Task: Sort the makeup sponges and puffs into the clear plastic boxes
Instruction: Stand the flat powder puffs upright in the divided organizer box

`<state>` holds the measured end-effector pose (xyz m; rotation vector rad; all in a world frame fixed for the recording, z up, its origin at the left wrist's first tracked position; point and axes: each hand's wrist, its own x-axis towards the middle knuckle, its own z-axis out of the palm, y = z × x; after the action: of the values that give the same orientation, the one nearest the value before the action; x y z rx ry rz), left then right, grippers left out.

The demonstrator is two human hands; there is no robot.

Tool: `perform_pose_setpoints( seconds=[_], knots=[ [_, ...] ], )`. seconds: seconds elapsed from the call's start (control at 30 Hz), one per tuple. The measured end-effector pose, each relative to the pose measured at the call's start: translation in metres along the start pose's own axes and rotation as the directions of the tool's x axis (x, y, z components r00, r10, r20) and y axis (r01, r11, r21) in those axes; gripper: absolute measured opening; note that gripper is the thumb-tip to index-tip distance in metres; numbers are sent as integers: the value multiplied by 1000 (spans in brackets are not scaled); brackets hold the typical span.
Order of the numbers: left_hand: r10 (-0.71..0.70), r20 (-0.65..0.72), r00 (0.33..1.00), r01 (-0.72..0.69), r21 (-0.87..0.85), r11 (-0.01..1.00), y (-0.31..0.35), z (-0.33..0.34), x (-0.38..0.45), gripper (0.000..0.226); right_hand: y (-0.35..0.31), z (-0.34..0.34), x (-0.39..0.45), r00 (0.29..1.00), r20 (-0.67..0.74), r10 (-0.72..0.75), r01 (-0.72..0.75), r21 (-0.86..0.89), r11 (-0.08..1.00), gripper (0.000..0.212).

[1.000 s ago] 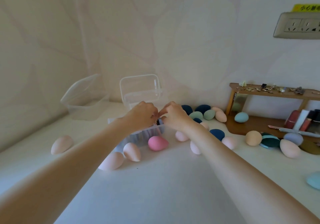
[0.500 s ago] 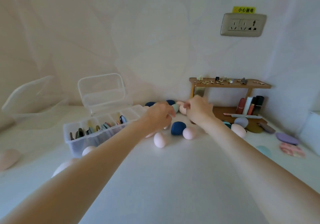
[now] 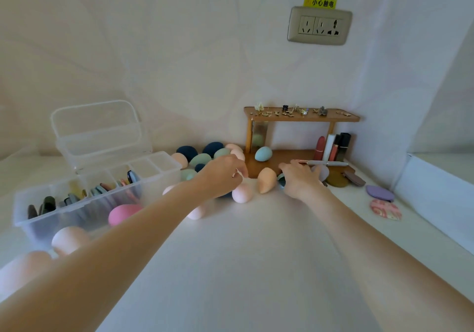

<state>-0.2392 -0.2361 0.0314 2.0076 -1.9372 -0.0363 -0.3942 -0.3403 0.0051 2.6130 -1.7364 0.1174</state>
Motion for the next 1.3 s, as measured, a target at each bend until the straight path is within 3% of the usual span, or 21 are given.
perform_pose_setpoints(
  seconds=[0.1,0.23,0.33,0.43,0.57,0.73,0.9,1.2,1.3],
  knots=[
    [-28,4,1000,28,10,1000,-4,-2,-1,29,-2,-8,3,999,-49,13,-7,131,991,47],
    [-58,-41,997,58,6,998,-11,-9,-9,29,-28,-34,-2,955,-295,-41,123,264,957,47],
    [-84,-126,989,76,-68,995,-24,-18,-21,31,-71,-53,-11,932,-287,-219,340,491,802,48],
    [-116,-231,966,99,-83,992,-50,-31,-33,29,-121,-58,-23,884,-282,-371,466,555,689,49],
    [-222,-311,924,192,-122,974,-94,-55,-58,28,-173,-49,-29,839,-314,-444,543,532,650,51],
    [-303,-118,946,291,-113,950,-129,-69,-92,36,-215,-28,-30,824,-295,-484,567,436,699,52],
    [-306,-131,943,284,-162,945,-143,-69,-102,40,-236,-24,-31,814,-320,-485,578,361,732,42],
    [-235,-108,966,243,69,967,-157,-72,-102,34,-240,-24,-33,808,-292,-511,580,241,778,25],
    [-234,-97,967,245,128,961,-156,-72,-102,33,-241,-28,-36,795,-425,-433,580,323,748,24]
  ],
)
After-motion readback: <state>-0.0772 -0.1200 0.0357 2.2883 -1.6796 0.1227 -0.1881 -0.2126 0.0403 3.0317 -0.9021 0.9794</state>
